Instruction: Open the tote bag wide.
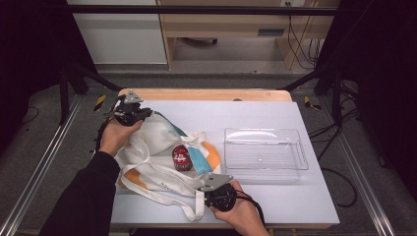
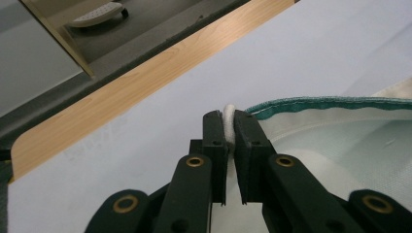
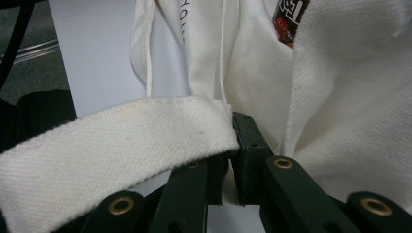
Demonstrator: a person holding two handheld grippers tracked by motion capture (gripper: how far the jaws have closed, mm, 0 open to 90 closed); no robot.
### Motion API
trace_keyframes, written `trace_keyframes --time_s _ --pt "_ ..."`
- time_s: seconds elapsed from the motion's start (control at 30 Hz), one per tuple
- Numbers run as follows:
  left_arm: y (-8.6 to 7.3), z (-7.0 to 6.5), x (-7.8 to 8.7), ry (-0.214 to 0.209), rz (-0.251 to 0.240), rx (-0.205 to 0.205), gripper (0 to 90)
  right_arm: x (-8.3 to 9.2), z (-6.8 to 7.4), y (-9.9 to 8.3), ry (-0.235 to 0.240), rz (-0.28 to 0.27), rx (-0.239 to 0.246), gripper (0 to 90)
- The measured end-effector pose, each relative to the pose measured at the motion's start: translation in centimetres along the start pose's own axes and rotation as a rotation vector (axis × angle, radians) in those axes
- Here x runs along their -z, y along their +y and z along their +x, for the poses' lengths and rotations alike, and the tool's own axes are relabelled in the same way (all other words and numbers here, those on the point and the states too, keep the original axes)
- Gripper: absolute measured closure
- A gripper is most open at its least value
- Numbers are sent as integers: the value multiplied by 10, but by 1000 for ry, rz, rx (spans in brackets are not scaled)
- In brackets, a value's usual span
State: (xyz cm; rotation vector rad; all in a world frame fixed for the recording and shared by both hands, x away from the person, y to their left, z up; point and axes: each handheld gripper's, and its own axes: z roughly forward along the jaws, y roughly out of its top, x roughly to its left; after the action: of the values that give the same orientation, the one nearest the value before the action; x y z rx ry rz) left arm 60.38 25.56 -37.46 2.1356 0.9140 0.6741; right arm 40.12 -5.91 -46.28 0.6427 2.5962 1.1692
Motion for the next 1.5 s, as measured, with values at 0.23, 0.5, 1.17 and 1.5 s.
trace_keyframes --time_s 0.23,0.5,1.17,1.5 --pt "0 -2 -2 6 -3 9 840 0 0 0 -6 2 14 838" --pt "1 -4 -6 28 10 19 817 2 2 0 1 -6 17 820" --pt "-6 -20 69 81 -124 30 478 36 17 2 -34 -68 74 427" --pt "-30 -41 99 77 -192 74 425 56 8 -6 -108 -89 42 381"
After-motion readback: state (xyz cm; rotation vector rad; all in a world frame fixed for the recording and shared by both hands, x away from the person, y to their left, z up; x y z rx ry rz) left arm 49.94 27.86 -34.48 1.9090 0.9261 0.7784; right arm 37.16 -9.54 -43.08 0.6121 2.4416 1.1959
